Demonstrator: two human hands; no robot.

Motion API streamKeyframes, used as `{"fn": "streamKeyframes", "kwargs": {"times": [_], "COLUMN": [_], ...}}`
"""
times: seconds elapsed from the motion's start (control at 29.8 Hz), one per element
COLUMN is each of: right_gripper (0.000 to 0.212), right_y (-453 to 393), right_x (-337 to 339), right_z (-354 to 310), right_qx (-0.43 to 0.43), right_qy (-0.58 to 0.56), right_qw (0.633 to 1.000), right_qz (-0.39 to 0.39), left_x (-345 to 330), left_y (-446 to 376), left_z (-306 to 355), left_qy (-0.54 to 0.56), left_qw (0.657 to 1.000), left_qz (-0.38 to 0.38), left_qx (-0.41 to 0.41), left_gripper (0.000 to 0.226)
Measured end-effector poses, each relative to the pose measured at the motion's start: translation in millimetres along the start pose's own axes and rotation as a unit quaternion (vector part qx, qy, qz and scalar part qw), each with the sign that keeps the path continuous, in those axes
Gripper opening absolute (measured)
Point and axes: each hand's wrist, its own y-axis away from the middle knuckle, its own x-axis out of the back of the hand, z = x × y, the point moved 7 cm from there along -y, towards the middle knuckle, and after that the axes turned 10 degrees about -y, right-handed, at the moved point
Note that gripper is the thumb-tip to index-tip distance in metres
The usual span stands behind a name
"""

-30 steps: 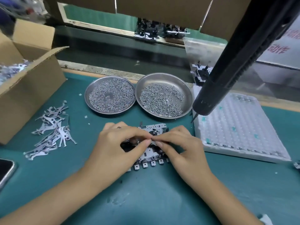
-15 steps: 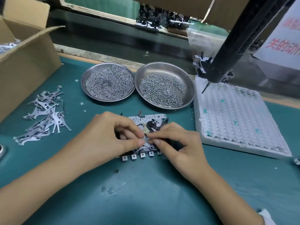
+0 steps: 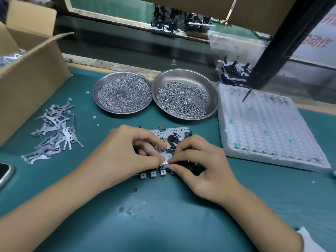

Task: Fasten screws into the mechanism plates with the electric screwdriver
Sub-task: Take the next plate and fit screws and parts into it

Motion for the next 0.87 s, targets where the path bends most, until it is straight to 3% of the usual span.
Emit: {"fn": "streamKeyframes", "kwargs": {"times": [0.34, 0.87], "right_gripper": [0.013, 0.006], "right_y": [7, 4], "right_x": [-10, -12], "right_z": [-13, -14], "right_qx": [0.084, 0.08], "right_qy": [0.171, 0.185], "right_qw": [0.982, 0.979], "right_qz": [-0.005, 0.018], "left_x": [-5, -5], "left_y": [1, -5], "left_z": [0, -1], "left_qy": [-0.005, -0.005], "left_qw": [1.0, 1.0], "left_qz": [0.024, 0.0], "left_qx": [-0.01, -0.018], "left_gripper": [0.028, 0.035]}}
